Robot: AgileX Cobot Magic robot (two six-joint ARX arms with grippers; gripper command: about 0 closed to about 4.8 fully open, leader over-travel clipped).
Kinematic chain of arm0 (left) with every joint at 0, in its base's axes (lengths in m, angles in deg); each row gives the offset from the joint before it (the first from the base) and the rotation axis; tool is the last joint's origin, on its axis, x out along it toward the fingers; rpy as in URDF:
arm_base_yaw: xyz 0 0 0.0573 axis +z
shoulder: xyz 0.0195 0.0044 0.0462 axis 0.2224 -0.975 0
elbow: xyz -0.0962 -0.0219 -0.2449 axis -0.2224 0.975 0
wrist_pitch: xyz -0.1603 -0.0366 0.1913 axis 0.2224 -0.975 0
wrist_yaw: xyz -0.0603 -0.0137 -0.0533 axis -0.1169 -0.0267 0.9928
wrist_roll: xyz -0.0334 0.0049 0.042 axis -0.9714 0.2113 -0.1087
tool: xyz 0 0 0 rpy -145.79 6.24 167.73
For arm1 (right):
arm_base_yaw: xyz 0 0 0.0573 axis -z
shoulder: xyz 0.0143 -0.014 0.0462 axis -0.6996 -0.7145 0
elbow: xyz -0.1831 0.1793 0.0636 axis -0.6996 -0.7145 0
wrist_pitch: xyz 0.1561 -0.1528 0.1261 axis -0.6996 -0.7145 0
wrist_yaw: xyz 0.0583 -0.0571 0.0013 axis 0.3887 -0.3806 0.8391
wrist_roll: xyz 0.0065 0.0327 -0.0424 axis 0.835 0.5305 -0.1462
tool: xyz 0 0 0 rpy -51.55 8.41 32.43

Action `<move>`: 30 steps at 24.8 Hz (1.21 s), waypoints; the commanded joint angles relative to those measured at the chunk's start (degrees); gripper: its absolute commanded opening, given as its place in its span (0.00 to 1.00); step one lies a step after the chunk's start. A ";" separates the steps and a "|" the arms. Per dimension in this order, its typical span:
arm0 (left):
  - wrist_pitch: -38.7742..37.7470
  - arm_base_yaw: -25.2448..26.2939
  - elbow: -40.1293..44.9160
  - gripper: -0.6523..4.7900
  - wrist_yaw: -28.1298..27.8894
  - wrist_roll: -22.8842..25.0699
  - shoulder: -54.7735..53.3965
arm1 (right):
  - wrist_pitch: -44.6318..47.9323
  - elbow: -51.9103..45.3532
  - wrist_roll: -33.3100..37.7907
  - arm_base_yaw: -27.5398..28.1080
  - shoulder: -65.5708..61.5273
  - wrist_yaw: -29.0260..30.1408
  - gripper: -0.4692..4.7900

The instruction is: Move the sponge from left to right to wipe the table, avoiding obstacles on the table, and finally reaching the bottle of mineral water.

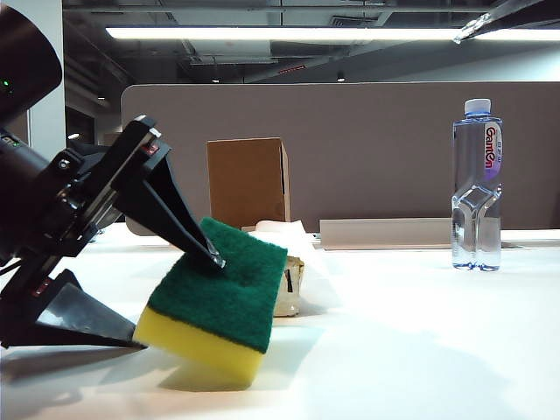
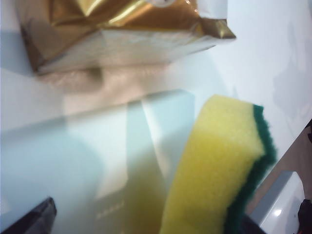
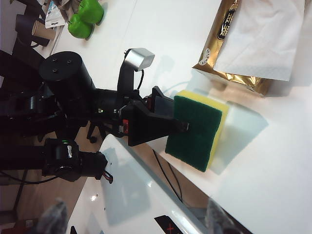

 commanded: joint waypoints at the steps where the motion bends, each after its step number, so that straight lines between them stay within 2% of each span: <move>1: -1.05 -0.02 0.17 1.00 0.07 0.24 -0.09 | -0.15 0.26 -0.44 -0.04 0.17 0.52 0.79; 7: -1.01 -0.02 0.17 1.00 -0.09 0.24 -0.09 | -0.15 0.26 -0.46 -0.04 0.17 0.48 0.79; 8: -1.01 -0.02 0.17 0.90 -0.09 0.24 -0.09 | -0.15 0.26 -0.46 -0.04 0.17 0.48 0.79; 9: -1.01 -0.02 0.17 0.76 -0.07 0.24 -0.09 | -0.15 0.26 -0.46 -0.04 0.17 0.48 0.79; 11: -0.96 -0.02 0.17 0.39 0.00 0.26 -0.09 | -0.13 0.26 -0.46 -0.04 0.17 0.50 0.79; 12: -0.85 -0.02 0.17 0.25 -0.02 0.26 -0.09 | -0.15 0.26 -0.46 -0.04 0.17 0.50 0.79; 13: -0.72 -0.02 0.17 0.18 0.00 0.31 -0.09 | -0.15 0.26 -0.46 -0.04 0.17 0.50 0.79; 15: -0.15 -0.02 0.17 0.20 0.22 0.50 -0.07 | -0.15 0.26 -0.44 -0.04 0.17 0.50 0.79; 16: 0.02 -0.02 0.17 0.28 0.28 0.48 -0.02 | -0.15 0.26 -0.46 -0.04 0.17 0.50 0.79; 17: 0.13 -0.02 0.17 0.55 0.33 0.46 0.04 | -0.15 0.26 -0.46 -0.04 0.17 0.50 0.79; 18: 0.07 -0.02 0.17 0.77 0.31 0.42 0.02 | -0.15 0.26 -0.46 -0.04 0.17 0.52 0.79; 19: 0.07 -0.02 0.17 0.81 0.33 0.42 0.02 | -0.15 0.26 -0.46 -0.04 0.17 0.52 0.79; 30: 0.09 -0.02 0.17 0.80 0.37 0.02 0.04 | -0.15 0.26 -0.46 -0.04 0.17 0.50 0.79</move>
